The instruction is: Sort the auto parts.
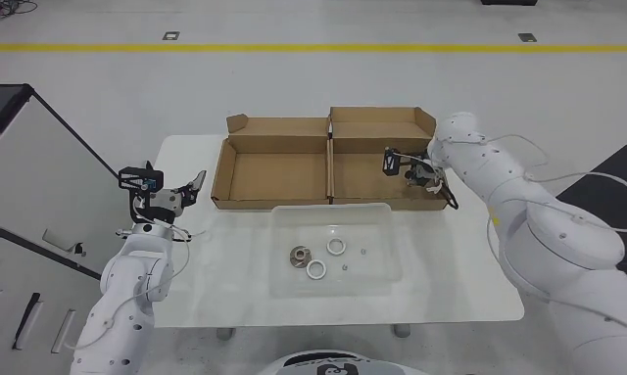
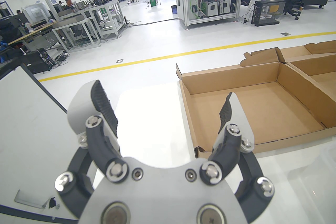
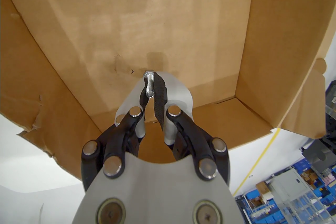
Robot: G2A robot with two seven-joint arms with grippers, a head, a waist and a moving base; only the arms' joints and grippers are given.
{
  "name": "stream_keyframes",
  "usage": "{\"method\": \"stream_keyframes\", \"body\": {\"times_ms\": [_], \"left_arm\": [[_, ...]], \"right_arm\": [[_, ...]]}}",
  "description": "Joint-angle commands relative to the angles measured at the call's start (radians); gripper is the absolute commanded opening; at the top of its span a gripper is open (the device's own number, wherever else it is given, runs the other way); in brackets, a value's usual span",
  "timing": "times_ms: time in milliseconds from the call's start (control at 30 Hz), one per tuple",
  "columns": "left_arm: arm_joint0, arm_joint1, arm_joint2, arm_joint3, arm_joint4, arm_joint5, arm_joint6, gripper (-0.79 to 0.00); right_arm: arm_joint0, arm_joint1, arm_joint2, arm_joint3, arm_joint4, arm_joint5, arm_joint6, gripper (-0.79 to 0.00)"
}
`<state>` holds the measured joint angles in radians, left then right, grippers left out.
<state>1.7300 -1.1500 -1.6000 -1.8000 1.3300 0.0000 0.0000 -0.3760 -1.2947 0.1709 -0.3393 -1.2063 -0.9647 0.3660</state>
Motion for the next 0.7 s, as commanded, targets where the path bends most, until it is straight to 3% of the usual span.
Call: {"method": "stream_keyframes", "body": {"times_ms": [0,233,333,433,467,533,667], "left_arm": [[0.0,0.0,0.0,0.0,0.0,0.0,0.0,0.0],[0.0,0.0,0.0,0.0,0.0,0.0,0.0,0.0],[0.0,0.0,0.0,0.0,0.0,0.0,0.0,0.0],[0.0,0.0,0.0,0.0,0.0,0.0,0.0,0.0],[0.0,0.0,0.0,0.0,0.0,0.0,0.0,0.0],[0.0,0.0,0.0,0.0,0.0,0.0,0.0,0.0],[0.0,0.0,0.0,0.0,0.0,0.0,0.0,0.0]], "right_arm": [[-0.001,-0.004,0.001,0.008,-0.005,-0.001,-0.006,-0.785],[-0.006,-0.019,0.005,0.032,-0.021,-0.004,-0.024,-0.785],[-0.004,-0.023,0.009,0.041,-0.025,-0.003,-0.033,-0.539],[0.001,-0.026,0.013,0.047,-0.032,0.001,-0.048,-0.4],[0.002,-0.026,0.014,0.048,-0.034,0.001,-0.052,-0.191],[0.005,-0.027,0.017,0.052,-0.037,0.002,-0.064,0.0],[0.013,-0.026,0.021,0.054,-0.052,0.008,-0.089,0.0]]}}
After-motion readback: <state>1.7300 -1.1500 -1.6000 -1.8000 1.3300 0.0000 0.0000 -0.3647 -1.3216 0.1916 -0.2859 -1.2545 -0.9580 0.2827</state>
